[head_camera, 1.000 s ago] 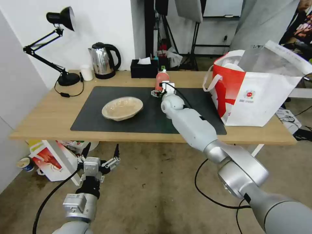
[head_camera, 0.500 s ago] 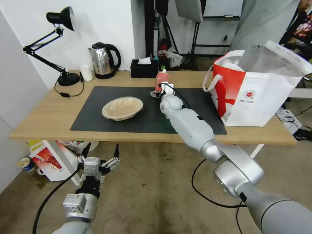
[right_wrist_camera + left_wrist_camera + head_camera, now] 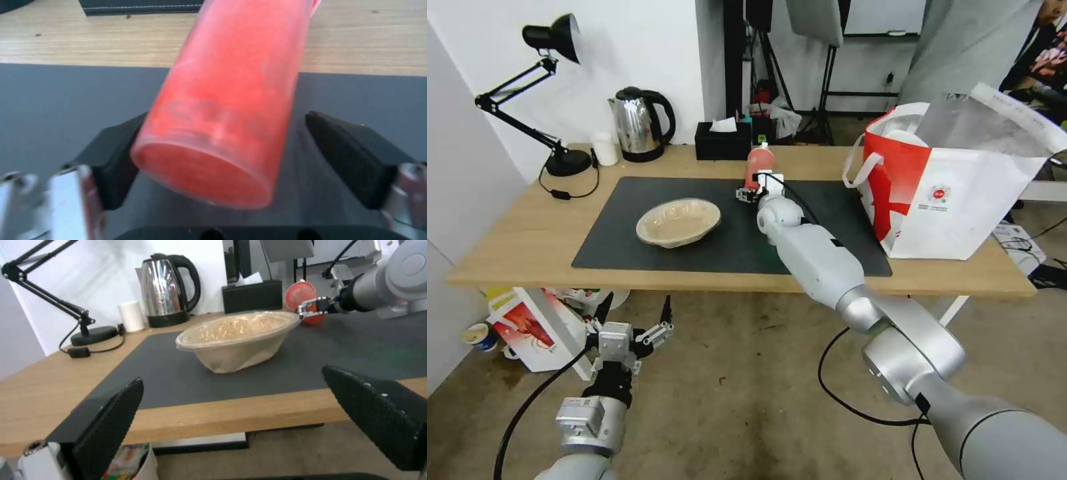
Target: Pick up the trash from the table and place it into the takeout bag.
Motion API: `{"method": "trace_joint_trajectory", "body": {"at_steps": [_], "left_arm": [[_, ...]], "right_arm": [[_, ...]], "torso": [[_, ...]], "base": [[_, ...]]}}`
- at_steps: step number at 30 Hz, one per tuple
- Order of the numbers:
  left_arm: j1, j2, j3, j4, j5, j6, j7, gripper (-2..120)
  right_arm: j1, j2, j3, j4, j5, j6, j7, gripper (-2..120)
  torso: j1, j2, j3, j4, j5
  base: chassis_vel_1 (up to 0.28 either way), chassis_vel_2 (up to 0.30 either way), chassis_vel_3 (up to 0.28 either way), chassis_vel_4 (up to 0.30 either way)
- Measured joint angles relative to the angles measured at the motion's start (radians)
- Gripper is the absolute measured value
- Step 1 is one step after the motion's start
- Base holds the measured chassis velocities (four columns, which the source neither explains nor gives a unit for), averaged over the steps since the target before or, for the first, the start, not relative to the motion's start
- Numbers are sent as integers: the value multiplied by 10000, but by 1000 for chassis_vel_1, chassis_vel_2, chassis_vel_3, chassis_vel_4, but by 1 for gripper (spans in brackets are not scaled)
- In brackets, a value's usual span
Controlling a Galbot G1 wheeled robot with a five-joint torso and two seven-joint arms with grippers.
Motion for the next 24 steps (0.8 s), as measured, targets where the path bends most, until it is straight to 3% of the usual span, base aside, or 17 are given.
{"method": "trace_joint_trajectory", "body": {"at_steps": [7, 24], "left_arm": [[0, 0, 0, 0, 0, 0, 0, 100], [0, 0, 0, 0, 0, 0, 0, 100]], "right_arm": [[-16, -17, 199, -50, -47, 22, -301, 56], [-18, -156, 262, 121, -140, 40, -445, 52]], "torso": [[-1, 0, 0, 1, 0], [-1, 0, 0, 1, 0]], "base": [[0, 0, 0, 0], [0, 0, 0, 0]]}}
